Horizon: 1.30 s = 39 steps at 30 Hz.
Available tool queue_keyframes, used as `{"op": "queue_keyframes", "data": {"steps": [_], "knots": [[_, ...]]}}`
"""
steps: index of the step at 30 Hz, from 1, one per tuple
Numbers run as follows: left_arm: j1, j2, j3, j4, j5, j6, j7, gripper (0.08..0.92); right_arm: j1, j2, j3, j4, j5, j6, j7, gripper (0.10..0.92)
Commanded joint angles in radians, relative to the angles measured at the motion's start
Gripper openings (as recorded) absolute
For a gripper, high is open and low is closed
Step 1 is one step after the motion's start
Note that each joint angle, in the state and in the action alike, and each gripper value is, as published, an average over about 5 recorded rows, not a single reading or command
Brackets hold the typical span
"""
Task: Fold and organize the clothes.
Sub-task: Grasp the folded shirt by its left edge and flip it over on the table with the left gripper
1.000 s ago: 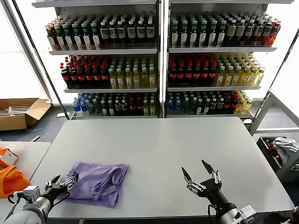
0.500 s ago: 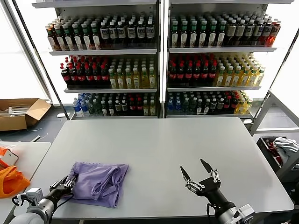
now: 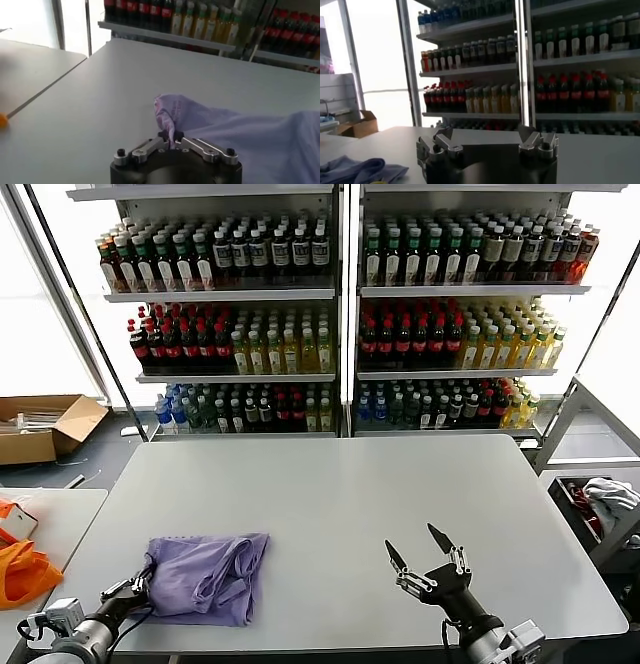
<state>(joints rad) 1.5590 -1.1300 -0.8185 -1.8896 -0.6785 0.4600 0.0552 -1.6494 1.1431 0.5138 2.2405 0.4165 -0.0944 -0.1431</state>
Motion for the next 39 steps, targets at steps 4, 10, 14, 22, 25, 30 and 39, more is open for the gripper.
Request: {"op": "queue_keyframes", "data": {"steps": [4, 10, 14, 22, 25, 30, 39], "knots": [[0.062, -0.076, -0.240, -0.119, -0.105, -0.015, -0.010, 0.110, 0.013, -0.010, -0.011, -0.005, 0.007, -0.001, 0.000, 0.823], [0.083, 0.060, -0.376, -0.105, -0.174, 0.002, -0.013, 0.110, 0.017, -0.023, -0.019, -0.006, 0.019, 0.000, 0.000, 0.823], [0.085, 0.147, -0.448, -0.090, -0.232, 0.027, -0.022, 0.110, 0.016, -0.027, -0.022, -0.005, 0.027, 0.003, -0.001, 0.823], [0.075, 0.202, -0.412, -0.204, -0.285, 0.086, -0.093, 0.110, 0.015, -0.035, -0.007, -0.005, 0.037, 0.005, 0.000, 0.823], [0.063, 0.151, -0.316, -0.330, -0.329, 0.112, -0.174, 0.110, 0.001, -0.034, 0.005, 0.003, 0.035, 0.005, -0.001, 0.823], [0.064, 0.053, 0.058, -0.455, -0.327, 0.117, -0.379, 0.110, -0.029, -0.026, 0.029, 0.019, 0.023, 0.003, 0.000, 0.823], [-0.111, -0.048, 0.656, -0.300, -0.456, 0.078, -0.628, 0.110, -0.061, 0.003, 0.044, 0.057, -0.041, -0.030, 0.017, 0.823]]}}
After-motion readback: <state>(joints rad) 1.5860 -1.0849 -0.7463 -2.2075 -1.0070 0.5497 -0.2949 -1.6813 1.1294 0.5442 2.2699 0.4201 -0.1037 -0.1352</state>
